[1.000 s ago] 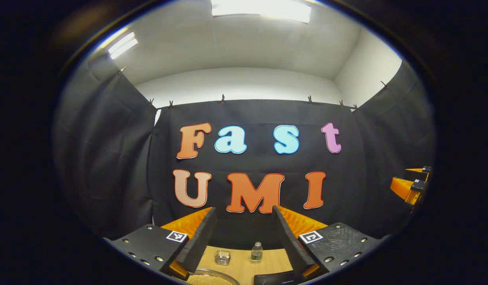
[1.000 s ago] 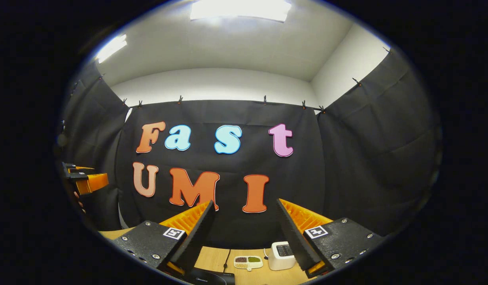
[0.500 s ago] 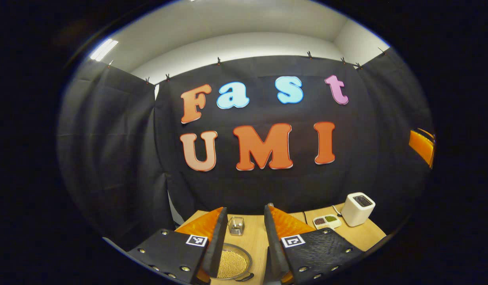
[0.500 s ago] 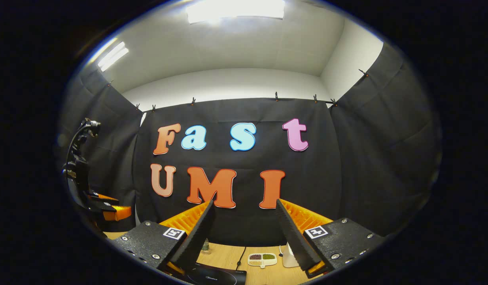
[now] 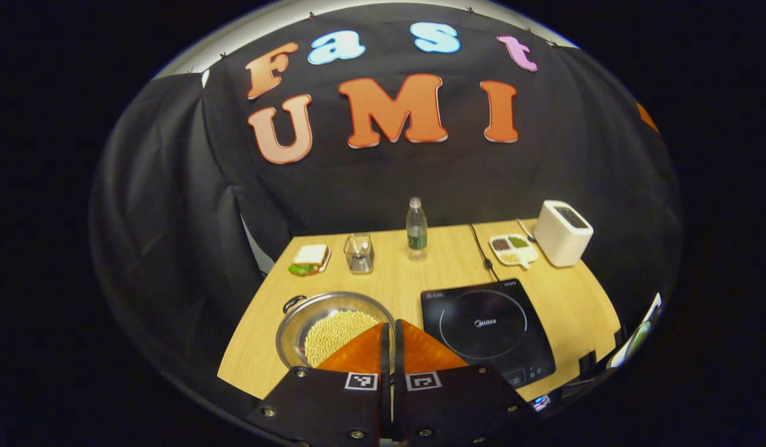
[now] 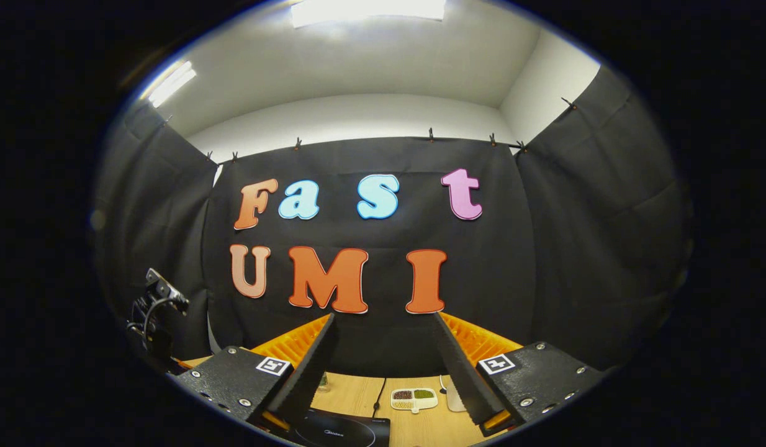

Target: First push the handle of the pot to place it horizontally, then grasp the pot with both hands and set it on the induction cooktop.

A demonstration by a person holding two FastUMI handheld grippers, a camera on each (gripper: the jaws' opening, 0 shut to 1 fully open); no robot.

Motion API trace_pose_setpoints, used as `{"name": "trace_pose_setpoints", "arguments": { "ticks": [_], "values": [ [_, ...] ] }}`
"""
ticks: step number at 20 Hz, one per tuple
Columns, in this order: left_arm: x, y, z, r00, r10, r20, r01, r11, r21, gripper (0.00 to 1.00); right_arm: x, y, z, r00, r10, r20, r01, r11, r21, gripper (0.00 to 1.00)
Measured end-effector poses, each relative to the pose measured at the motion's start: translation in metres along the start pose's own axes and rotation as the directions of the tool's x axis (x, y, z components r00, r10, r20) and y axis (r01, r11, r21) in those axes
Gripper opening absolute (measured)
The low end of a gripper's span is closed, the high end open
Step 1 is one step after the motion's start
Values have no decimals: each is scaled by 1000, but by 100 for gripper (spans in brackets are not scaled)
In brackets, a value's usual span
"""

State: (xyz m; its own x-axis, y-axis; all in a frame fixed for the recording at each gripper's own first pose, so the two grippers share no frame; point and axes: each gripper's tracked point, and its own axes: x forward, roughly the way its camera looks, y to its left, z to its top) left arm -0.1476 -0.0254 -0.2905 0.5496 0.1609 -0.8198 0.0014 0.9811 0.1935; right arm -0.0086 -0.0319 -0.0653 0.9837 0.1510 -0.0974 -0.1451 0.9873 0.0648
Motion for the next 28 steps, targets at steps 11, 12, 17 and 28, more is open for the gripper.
{"name": "trace_pose_setpoints", "arguments": {
  "ticks": [11,12,17,28],
  "values": [
    [49,12,-148,873,-170,-456,197,980,12,2,18,55,-70,992,-35,-124,36,999,8,95],
    [49,10,-153,859,-195,-474,216,976,-9,2,19,59,-76,990,-34,-137,35,999,6,95],
    [55,9,-184,788,-263,-556,290,956,-41,2,23,65,-92,984,-59,-166,54,998,-34,95],
    [98,20,-211,733,-225,-642,351,934,74,2,3,73,-112,969,-108,-222,93,993,-77,95]
  ]
}}
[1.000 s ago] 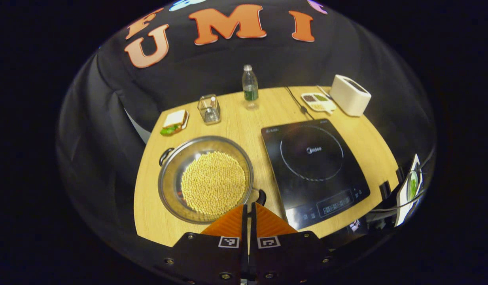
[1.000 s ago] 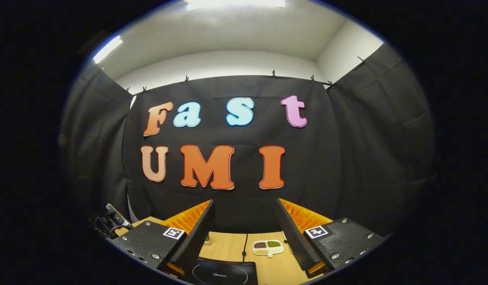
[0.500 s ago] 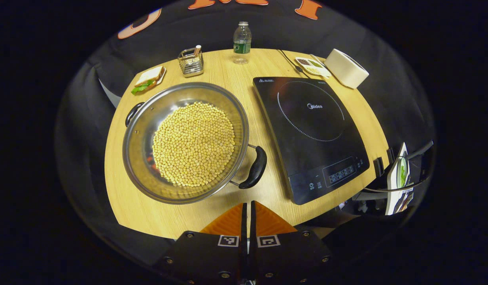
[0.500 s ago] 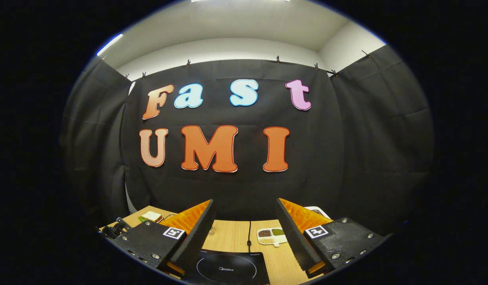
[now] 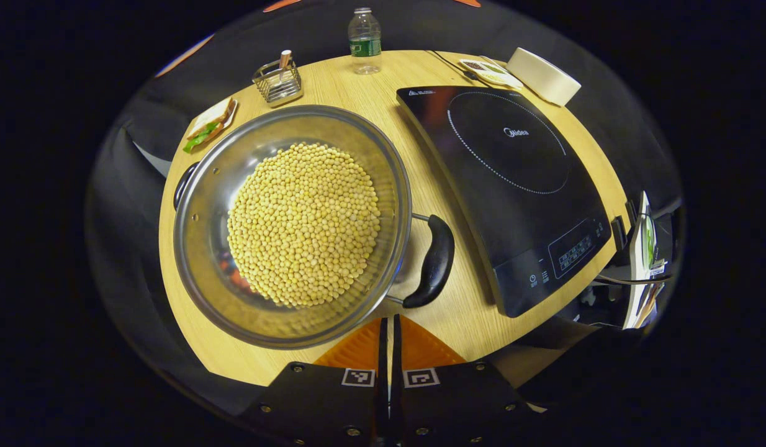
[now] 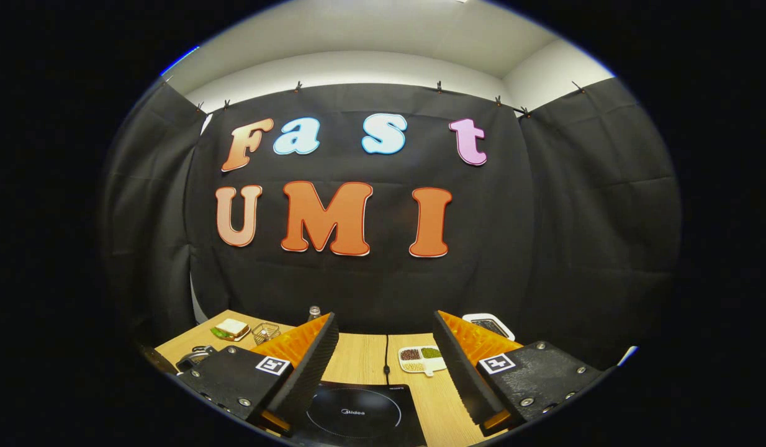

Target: First push the handle of the pot to place it horizontally, then grasp the pot with both hands and set it on the induction cooktop.

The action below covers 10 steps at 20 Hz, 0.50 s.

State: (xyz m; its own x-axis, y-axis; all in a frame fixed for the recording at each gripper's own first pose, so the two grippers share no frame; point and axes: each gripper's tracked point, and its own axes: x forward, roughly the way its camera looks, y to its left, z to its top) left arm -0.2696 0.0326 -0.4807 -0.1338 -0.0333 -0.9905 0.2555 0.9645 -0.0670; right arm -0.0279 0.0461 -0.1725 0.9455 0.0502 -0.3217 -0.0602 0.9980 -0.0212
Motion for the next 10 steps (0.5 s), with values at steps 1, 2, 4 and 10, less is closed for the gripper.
{"name": "trace_pose_setpoints", "arguments": {
  "ticks": [1,2,4,10],
  "values": [
    [4,-5,3,1000,-13,-1,14,1000,5,2,-1,-1,-1,1000,-7,-5,7,1000,-2,95],
    [7,-7,5,1000,-18,-6,18,1000,15,2,-3,-3,-3,1000,-16,-7,16,1000,-5,95],
    [9,-11,8,1000,-21,-4,21,999,39,2,-7,-6,-6,999,-32,-15,32,999,-14,95],
    [14,-23,26,1000,-14,20,13,999,40,1,-8,-8,-16,997,-62,-45,61,998,-27,95]
  ]
}}
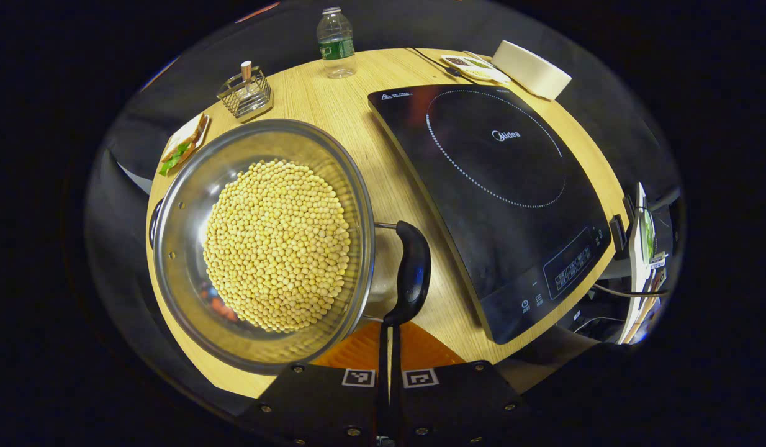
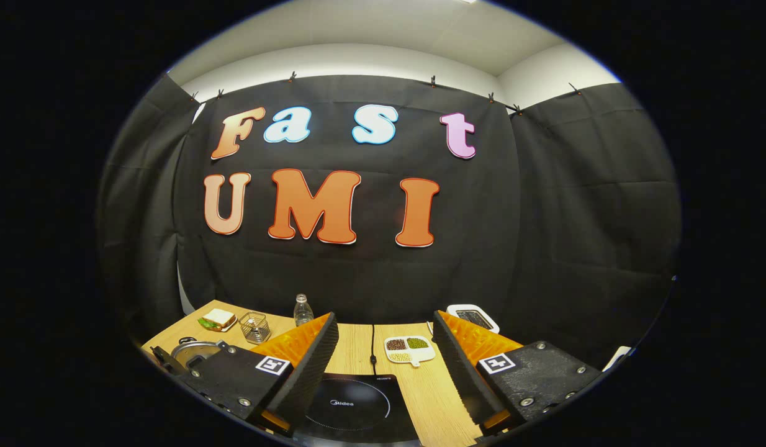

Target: First push the handle of the pot to place it horizontally, then grasp the pot with both hands and set it on the induction cooktop.

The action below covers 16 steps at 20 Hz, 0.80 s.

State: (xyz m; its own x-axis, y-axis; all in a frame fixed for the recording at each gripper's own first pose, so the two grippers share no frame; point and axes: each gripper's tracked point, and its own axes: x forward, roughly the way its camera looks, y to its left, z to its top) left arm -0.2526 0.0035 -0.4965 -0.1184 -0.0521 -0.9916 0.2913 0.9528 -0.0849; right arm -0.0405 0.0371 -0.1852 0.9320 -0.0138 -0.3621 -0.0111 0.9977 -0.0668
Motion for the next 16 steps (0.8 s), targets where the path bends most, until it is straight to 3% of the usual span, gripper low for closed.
{"name": "trace_pose_setpoints", "arguments": {
  "ticks": [16],
  "values": [
    [5,-15,44,999,-15,39,18,997,-80,2,15,24,-30,996,36,-85,-37,999,-17,95]
  ]
}}
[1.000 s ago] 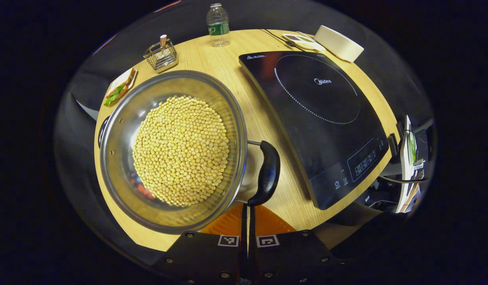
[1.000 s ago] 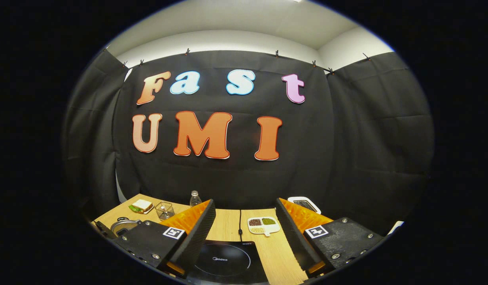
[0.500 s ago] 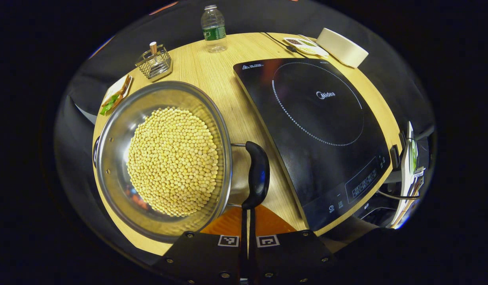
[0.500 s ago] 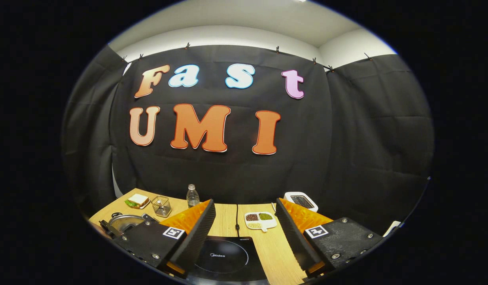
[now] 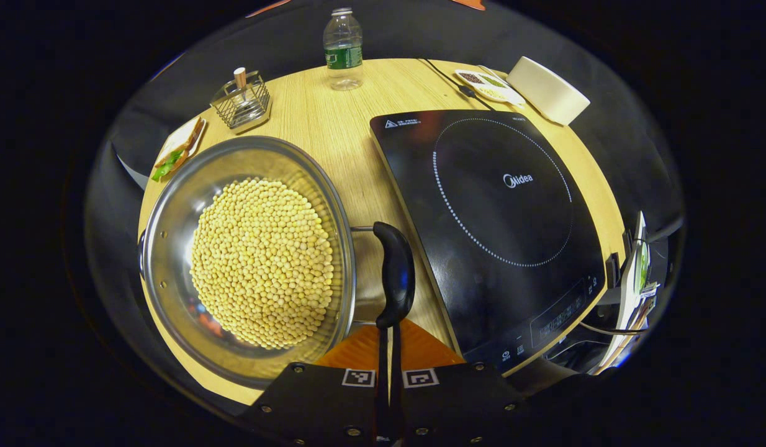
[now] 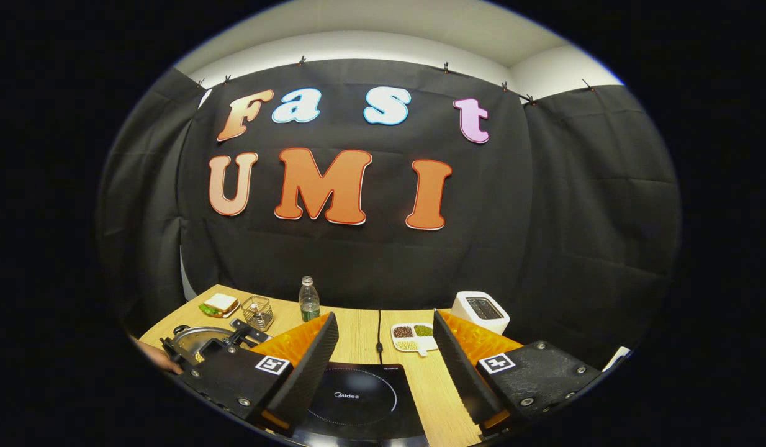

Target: First push the handle of the pot to place it horizontally, then grasp the pot with both hands and set it on the induction cooktop.

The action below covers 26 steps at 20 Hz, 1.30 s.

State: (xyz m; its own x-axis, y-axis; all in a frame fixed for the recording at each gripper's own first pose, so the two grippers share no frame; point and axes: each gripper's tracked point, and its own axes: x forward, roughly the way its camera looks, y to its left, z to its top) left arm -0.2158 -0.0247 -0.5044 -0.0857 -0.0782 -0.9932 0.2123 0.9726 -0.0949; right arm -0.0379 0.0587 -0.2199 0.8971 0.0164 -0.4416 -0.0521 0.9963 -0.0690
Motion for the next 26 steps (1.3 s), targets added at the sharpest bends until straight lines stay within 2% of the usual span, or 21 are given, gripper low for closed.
{"name": "trace_pose_setpoints", "arguments": {
  "ticks": [13,19,26],
  "values": [
    [13,-4,30,999,24,43,-22,998,-56,1,4,-5,-23,998,-19,-66,21,999,25,95],
    [17,-3,50,996,-6,92,18,992,-127,1,4,8,-37,994,11,-108,-9,1000,19,95],
    [6,-12,66,987,-58,152,83,984,-159,1,12,34,-55,984,57,-167,-55,998,15,95]
  ]
}}
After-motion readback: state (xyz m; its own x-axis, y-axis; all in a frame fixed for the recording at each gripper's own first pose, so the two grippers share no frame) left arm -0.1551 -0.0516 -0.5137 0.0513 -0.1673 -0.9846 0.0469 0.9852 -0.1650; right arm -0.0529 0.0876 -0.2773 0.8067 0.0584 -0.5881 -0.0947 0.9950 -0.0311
